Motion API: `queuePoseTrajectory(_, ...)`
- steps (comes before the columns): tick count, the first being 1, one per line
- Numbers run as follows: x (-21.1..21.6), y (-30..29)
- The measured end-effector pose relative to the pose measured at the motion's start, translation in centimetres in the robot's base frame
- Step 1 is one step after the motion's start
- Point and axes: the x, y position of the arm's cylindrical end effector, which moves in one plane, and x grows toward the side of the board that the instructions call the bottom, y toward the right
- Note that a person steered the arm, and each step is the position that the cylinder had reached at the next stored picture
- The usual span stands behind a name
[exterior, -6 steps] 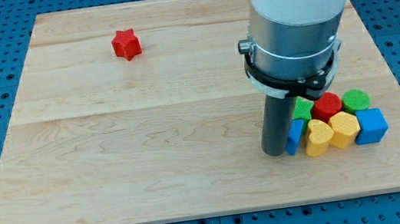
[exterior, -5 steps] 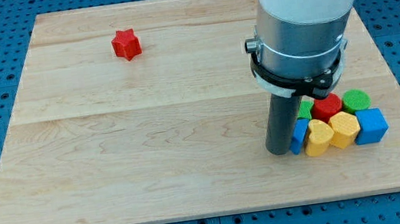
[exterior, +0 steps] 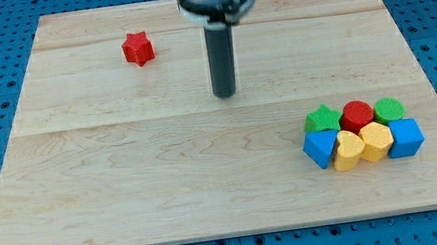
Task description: Push the red star left and down a bit
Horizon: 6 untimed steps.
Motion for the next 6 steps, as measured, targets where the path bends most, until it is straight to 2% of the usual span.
queuePoseTrajectory(1,-6.3,-2.7)
queuePoseTrajectory(2,-10.0,-5.8)
queuePoseTrajectory(4,-9.3,-9.3)
queuePoseTrajectory(6,-9.7,-15.1)
